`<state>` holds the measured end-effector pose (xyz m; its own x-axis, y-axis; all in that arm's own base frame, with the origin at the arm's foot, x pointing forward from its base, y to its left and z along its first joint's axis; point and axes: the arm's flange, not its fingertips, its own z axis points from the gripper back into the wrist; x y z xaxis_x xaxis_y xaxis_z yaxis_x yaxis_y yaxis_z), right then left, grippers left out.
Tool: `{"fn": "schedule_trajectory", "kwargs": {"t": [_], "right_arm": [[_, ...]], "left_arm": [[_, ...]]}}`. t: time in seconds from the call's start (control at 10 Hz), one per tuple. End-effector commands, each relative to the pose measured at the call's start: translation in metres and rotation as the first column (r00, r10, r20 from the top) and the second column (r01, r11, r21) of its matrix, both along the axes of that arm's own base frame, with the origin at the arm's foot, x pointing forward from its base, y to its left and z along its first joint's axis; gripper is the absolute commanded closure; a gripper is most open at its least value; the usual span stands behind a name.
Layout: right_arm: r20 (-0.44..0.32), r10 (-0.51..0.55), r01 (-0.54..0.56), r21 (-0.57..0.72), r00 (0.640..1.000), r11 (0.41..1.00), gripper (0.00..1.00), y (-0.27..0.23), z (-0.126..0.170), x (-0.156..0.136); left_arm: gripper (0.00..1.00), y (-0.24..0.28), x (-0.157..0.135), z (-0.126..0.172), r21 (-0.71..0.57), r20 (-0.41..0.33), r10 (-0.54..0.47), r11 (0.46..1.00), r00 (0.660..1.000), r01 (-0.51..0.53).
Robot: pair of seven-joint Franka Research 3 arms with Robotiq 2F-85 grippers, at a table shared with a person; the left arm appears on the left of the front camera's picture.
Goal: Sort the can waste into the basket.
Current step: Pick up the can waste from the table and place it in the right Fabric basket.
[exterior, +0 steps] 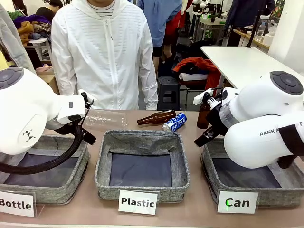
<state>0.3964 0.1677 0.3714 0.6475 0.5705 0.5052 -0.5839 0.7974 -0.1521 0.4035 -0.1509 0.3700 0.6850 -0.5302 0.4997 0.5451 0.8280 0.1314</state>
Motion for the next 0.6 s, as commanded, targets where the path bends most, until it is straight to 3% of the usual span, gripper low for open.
{"fn": "schedule_trajectory", "kwargs": {"t": [0.0, 0.5], "right_arm": [[0.000, 0.000, 0.000, 0.001, 1.000, 1.000, 0.00, -0.0001, 0.0000, 0.0000], [0.000, 0.000, 0.000, 0.001, 1.000, 1.000, 0.00, -0.0001, 0.0000, 0.0000]], "left_arm": [[0.00, 0.0000, 0.0000, 0.0000, 0.000, 0.000, 0.000, 1.000, 1.000, 0.000], [0.00, 0.0000, 0.0000, 0.0000, 0.000, 0.000, 0.000, 1.000, 1.000, 0.000]]}}
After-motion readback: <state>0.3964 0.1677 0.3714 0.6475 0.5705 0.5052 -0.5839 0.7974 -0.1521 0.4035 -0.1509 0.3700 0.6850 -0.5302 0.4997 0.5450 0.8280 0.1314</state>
